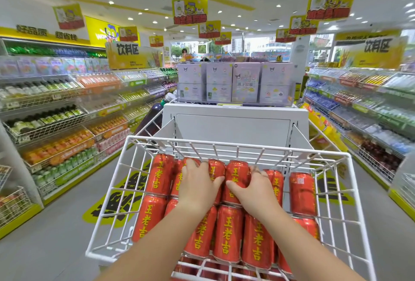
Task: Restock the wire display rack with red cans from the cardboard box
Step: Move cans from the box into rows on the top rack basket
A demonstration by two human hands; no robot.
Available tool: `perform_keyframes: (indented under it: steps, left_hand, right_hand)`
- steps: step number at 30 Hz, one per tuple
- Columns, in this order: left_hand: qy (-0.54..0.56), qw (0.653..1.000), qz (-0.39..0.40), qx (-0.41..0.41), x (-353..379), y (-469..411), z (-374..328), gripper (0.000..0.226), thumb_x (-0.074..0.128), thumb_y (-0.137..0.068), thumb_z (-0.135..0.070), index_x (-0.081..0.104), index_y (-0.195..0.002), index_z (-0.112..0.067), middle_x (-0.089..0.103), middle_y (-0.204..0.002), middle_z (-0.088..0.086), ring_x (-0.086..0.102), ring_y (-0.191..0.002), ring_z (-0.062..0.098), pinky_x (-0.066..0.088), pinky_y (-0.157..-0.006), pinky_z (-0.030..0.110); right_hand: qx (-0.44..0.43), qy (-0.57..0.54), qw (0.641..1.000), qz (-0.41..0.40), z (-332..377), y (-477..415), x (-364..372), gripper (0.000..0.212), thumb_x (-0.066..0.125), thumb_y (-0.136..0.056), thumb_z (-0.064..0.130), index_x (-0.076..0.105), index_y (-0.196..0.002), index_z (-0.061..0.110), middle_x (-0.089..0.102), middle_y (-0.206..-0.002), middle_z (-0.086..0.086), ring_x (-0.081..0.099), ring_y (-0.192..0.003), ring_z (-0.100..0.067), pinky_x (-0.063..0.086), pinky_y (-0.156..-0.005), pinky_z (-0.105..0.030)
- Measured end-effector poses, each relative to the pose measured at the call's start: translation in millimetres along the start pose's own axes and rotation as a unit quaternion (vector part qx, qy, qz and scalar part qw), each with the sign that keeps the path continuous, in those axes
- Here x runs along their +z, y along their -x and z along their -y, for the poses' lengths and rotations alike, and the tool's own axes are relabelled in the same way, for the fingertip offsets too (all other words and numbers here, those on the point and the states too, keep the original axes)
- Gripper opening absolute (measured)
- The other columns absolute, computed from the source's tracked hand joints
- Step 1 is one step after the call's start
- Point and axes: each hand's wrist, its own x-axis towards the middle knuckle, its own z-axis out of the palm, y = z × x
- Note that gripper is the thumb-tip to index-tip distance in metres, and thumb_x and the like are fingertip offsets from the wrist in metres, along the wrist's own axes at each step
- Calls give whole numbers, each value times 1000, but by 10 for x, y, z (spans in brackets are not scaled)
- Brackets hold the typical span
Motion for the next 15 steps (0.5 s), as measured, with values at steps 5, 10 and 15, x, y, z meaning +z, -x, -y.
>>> perform_keyframes:
  steps: [5,10,15]
  left_hand:
    - [-69,995,-65,32,31,17,42,52,55,-93,-60,61,-120,-16,46,-126,8,41,-120,27,39,-102,36]
    - [-65,991,-118,25,130,36,143,54,69,-85,-52,66,-119,-9,56,-122,10,50,-116,31,43,-98,44]
    - [-98,988,-119,15,174,55,194,61,74,-80,-54,69,-120,-8,63,-118,12,58,-111,33,46,-92,50]
  right_hand:
    - [-12,-3,1000,21,6,10,9,92,68,-77,63,40,-149,13,54,-143,-4,47,-134,-22,41,-110,-36]
    - [-30,4,999,20,60,25,95,93,68,-78,63,37,-151,13,51,-146,-6,45,-137,-23,39,-112,-37]
    - [-40,28,999,20,87,49,145,98,66,-84,62,25,-156,11,41,-156,-8,35,-144,-24,32,-117,-36]
